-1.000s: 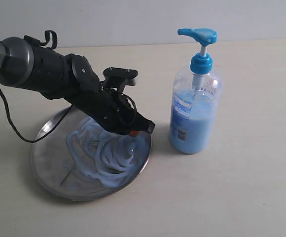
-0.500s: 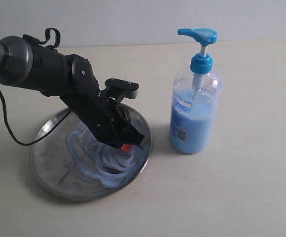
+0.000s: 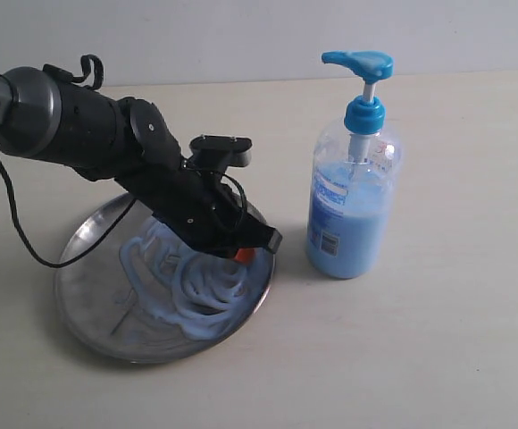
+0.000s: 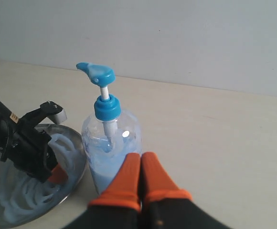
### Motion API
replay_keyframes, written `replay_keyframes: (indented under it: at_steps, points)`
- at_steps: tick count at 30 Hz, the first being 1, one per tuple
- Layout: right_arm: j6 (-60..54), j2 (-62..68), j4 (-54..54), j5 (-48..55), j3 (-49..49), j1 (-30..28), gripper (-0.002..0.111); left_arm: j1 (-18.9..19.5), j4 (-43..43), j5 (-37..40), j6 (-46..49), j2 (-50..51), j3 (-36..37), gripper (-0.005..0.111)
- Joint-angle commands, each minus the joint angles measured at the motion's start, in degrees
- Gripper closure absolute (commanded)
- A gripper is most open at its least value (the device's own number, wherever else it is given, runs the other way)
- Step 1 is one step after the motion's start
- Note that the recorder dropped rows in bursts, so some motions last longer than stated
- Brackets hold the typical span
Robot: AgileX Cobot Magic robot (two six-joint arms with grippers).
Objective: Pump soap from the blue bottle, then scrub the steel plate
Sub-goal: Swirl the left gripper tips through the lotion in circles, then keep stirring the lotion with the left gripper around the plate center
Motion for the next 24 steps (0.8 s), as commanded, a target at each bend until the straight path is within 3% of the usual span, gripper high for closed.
replay_keyframes:
  at_steps: [1, 11, 15, 18, 24]
  points:
    - [-0.46, -0.31, 0.39, -0.75, 0.53, -0.13, 0.108, -0.01, -1.01, -2.92, 0.29, 0.77, 0.15, 0.107]
    - [-0.46, -0.31, 0.39, -0.75, 0.53, -0.13, 0.108, 0.09, 0.54, -4.85, 0.29, 2.8, 0.15, 0.107]
    - [-0.46, -0.31, 0.39, -0.75, 0.53, -0.13, 0.108, 0.09, 10.61, -4.85, -4.87, 2.8, 0.15, 0.107]
    - [-0.46, -0.31, 0.39, -0.75, 0.53, -0.13, 0.108, 0.09, 19.49, -2.05, -10.71, 2.8, 0.15, 0.107]
    - [-0.46, -0.31, 0.39, -0.75, 0.53, -0.13, 0.108, 0.09, 20.07, 7.49, -10.09, 2.8, -0.26, 0.107]
